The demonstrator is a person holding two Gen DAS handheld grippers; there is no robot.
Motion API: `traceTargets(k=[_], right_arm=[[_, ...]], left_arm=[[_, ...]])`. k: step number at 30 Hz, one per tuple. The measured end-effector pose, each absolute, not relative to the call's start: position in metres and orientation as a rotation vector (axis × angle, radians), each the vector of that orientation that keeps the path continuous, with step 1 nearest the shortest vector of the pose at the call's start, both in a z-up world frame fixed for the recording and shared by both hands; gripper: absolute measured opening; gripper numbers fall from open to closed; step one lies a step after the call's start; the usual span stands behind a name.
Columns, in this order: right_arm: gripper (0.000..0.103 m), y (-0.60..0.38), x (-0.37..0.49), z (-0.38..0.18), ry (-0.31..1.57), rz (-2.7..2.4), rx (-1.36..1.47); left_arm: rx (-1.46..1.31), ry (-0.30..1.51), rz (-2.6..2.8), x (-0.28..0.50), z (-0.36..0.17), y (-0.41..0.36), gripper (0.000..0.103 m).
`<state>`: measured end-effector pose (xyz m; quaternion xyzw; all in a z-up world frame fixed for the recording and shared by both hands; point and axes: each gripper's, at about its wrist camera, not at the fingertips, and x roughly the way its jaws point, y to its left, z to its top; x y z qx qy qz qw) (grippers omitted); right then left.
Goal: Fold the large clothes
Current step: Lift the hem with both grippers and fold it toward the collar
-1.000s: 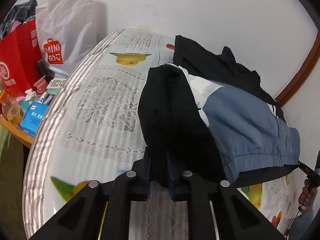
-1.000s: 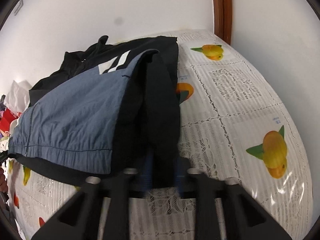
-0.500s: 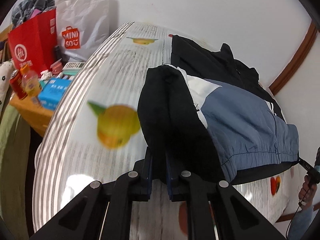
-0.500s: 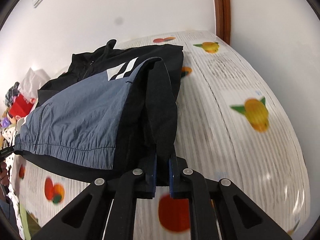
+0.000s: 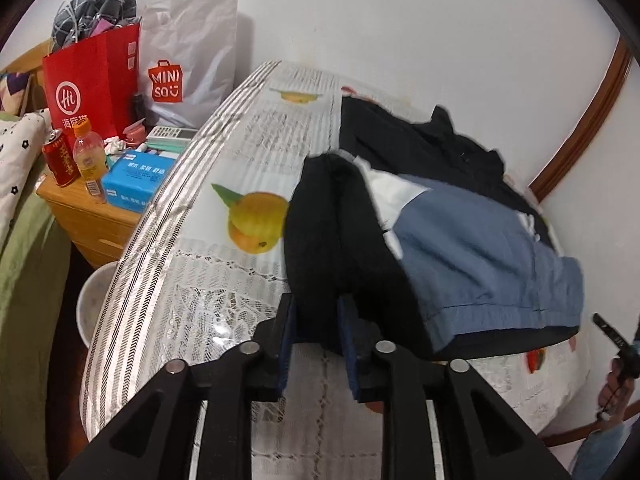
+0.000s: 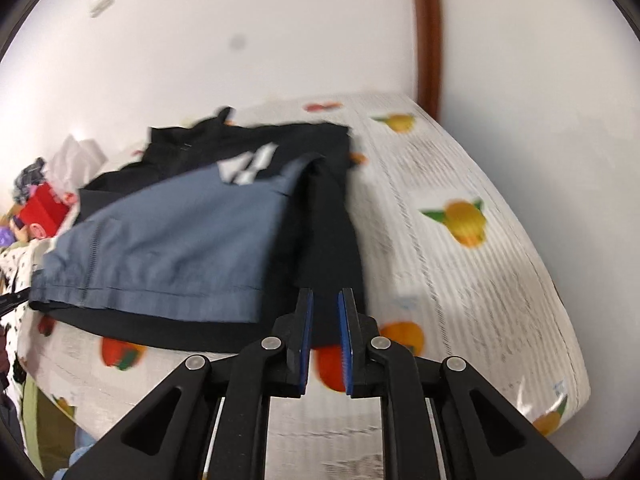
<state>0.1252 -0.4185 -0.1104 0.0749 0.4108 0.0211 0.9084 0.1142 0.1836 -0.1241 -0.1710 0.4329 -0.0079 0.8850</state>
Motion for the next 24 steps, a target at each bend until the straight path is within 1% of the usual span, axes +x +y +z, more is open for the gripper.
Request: traceTargets(k=[1, 2, 3, 7, 15, 17, 19, 21, 24], right_arm=[[0.033, -0.414, 0.127, -0.109, 0.843, 0.057, 0.153], [0.038, -0.408, 0.131, -0.109, 0.843, 0.068, 0.155], [0.039, -0.404, 0.135, -0.109, 0.841, 0.074, 0.156], [0.041, -0.388, 0.147, -0.115, 0.848, 0.084, 0.178], [0.042, -0.376, 0.167, -0.137, 0.877, 0.052, 0.222], [0.038, -0.373, 0.169, -0.137, 0.877, 0.042, 0.21], [0.02, -0.369, 0.17, -0.135, 0.869, 0.038, 0.181], [0.012, -0.37, 0.168, -0.128, 0.853, 0.068, 0.178], [0.011, -0.375, 0.163, -0.109, 0.795, 0.121, 0.221]], left_arm=[[-0.367, 0.893, -0.025, 0.113, -0.122, 0.184, 0.038], [-0.38, 0.878, -0.042, 0.111, -0.119, 0.183, 0.042], [-0.383, 0.865, -0.056, 0.11, -0.116, 0.181, 0.044], [-0.359, 0.872, -0.112, 0.116, -0.114, 0.163, 0.044], [-0.399, 1.004, -0.142, 0.151, -0.142, 0.14, 0.043], [-0.39, 0.992, -0.141, 0.153, -0.14, 0.137, 0.031], [-0.371, 0.968, -0.158, 0.152, -0.132, 0.133, 0.017], [-0.336, 0.929, -0.17, 0.149, -0.119, 0.128, 0.014], [-0.296, 0.881, -0.184, 0.15, -0.098, 0.121, 0.012]])
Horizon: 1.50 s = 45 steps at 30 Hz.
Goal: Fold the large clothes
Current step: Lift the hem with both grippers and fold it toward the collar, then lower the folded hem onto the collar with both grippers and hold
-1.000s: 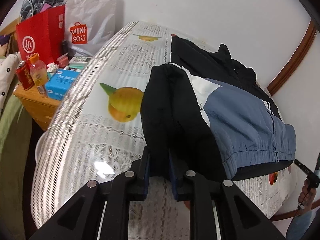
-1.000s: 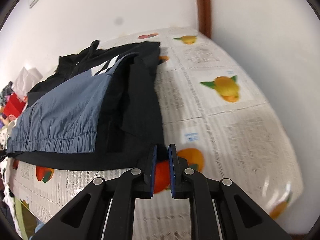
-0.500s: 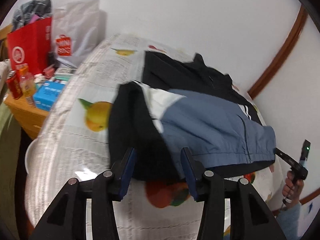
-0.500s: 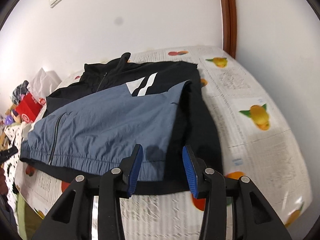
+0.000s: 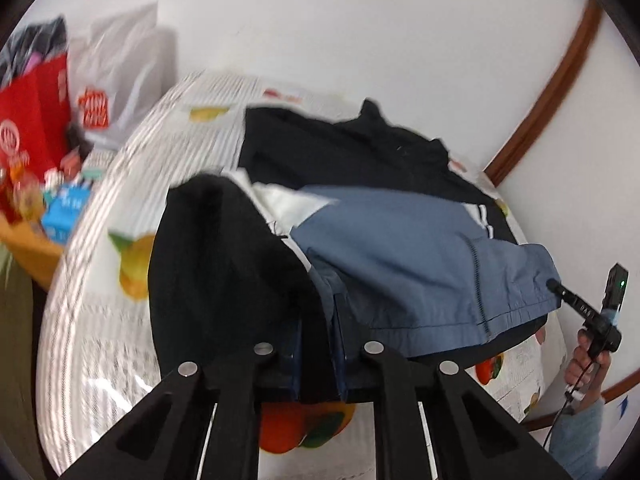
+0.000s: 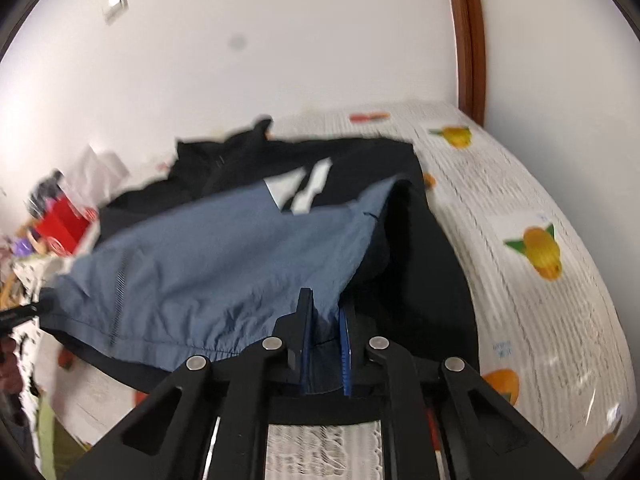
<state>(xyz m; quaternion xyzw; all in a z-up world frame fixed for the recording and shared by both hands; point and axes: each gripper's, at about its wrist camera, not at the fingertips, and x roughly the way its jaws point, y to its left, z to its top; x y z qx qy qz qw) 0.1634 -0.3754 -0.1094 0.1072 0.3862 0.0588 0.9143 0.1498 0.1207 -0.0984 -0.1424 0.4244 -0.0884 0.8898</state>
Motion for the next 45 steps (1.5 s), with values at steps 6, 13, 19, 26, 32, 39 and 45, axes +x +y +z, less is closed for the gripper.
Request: traceTargets(k=[6, 13, 19, 26, 32, 39, 45], right_arm=[[0.009, -0.378, 0.168, -0.072, 0.686, 0.138, 0.238], [0.009, -0.384, 0.195, -0.045, 0.623, 0.127, 0.259], [0.009, -0.383, 0.229, -0.038, 0.605, 0.119, 0.259], [0.009, -0.383, 0.283, -0.06, 0.642, 0.093, 0.273], [0.009, -0.388, 0.324, -0.098, 0.719, 0.065, 0.298], [0.012, -0.397, 0.352, -0.126, 0.796, 0.03, 0.311], [0.025, -0.402, 0.341, -0.104, 0.758, 0.053, 0.322]], left_arm=[[-0.282, 0.799, -0.189, 0.17, -0.07, 0.12, 0.011], [-0.293, 0.738, -0.201, 0.211, -0.052, 0.124, 0.011], [-0.32, 0.751, -0.194, 0.258, -0.056, 0.127, 0.011], [-0.321, 0.829, -0.152, 0.309, -0.087, 0.129, 0.011], [-0.327, 0.893, -0.142, 0.336, -0.112, 0.128, 0.016], [-0.327, 0.942, -0.156, 0.356, -0.124, 0.116, 0.034], [-0.294, 0.834, -0.262, 0.335, -0.091, 0.102, 0.059]])
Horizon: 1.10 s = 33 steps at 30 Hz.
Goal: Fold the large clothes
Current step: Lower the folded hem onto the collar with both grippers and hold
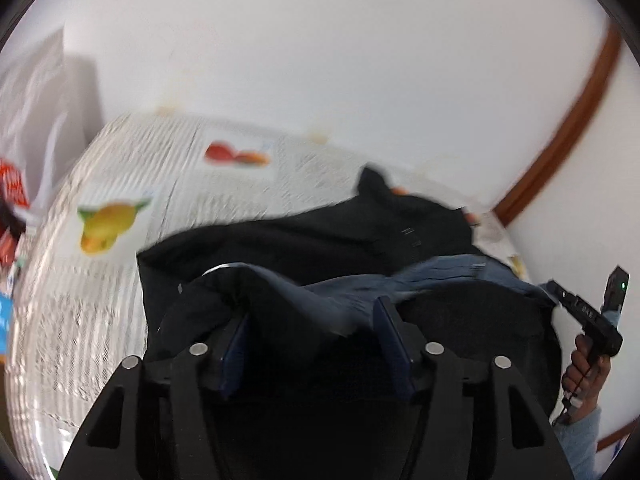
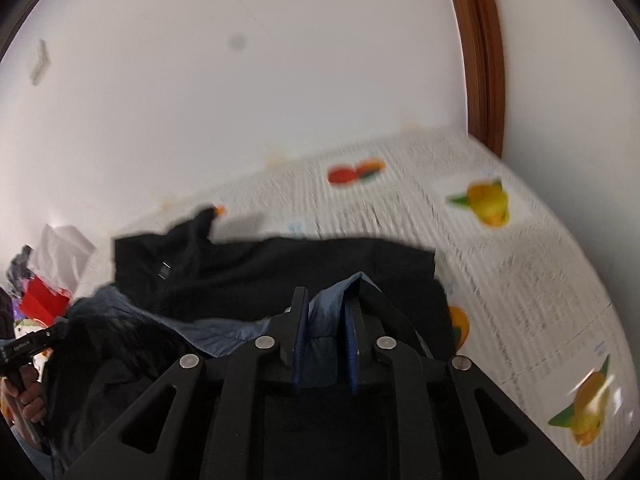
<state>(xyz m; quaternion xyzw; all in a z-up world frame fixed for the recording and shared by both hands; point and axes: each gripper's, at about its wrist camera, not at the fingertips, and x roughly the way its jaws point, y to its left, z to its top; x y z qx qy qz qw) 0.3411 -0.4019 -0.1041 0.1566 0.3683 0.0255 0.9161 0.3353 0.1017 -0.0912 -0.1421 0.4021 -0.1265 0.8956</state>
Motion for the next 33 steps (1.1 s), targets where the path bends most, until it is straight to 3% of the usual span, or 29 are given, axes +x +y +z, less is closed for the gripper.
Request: traceTargets(k=[1, 4, 9, 17, 33], right_arm=[[0.033, -0.401, 0.333, -0.092, 0.716, 0.045, 0.305], [0.041, -0.396, 0.314, -0.064, 0.621, 0.041, 0.255], [0.042, -0.371, 0.313, -0.061, 0.648, 0.123, 0.189], [0.041, -0.32, 0.366, -0.131, 0.8, 0.022, -0.127], [0.041, -0.375, 0.433, -0.174, 0.917, 0.013, -0.008]], left_arm=[[-0.289, 0.81, -0.272, 0.33, -0.085, 0.101, 0.06], [-0.28, 0.728, -0.288, 0.313, -0.068, 0.101, 0.068], [-0.19, 0.743, -0.213, 0.312, -0.075, 0.092, 0.069], [-0.044, 0.841, -0.072, 0.343, -0.122, 0.086, 0.069], [-0.045, 0.886, -0.002, 0.388, -0.149, 0.072, 0.068]])
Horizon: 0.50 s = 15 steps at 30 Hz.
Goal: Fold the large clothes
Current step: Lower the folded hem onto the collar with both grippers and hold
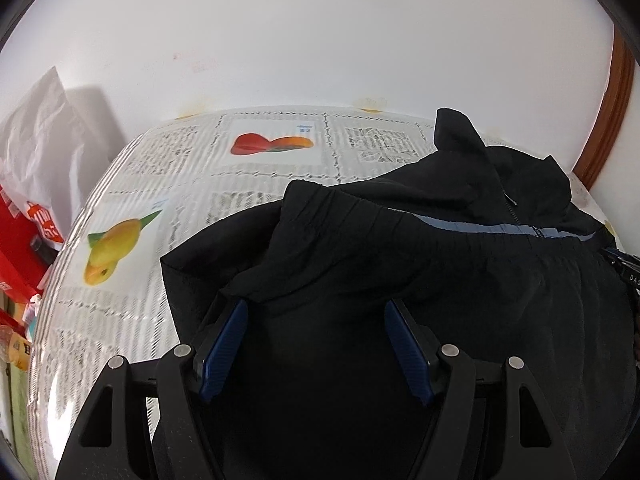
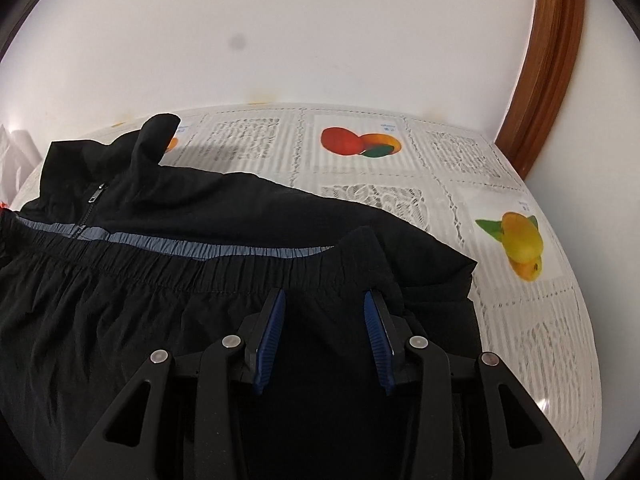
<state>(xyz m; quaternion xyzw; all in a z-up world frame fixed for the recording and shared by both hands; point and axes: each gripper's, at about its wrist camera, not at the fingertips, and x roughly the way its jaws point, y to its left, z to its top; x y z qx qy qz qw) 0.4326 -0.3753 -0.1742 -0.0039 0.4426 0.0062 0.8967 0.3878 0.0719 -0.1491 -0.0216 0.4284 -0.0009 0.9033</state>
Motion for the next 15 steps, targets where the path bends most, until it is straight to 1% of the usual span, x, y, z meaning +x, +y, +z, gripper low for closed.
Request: traceTargets(k=[8, 15], right_arm=[[0.041, -0.384, 0.446, -0.178, 0.921, 0.015, -0.003], [0.041, -0.381, 0.444, -0.178, 0.915, 0.008, -0.019]], left_arm=[[0.01, 0.901, 0.017, 0.4, -0.153, 0.056, 0.069], [-0.006, 0.898, 0.004, 0.399, -0.153, 0.059, 0.072]])
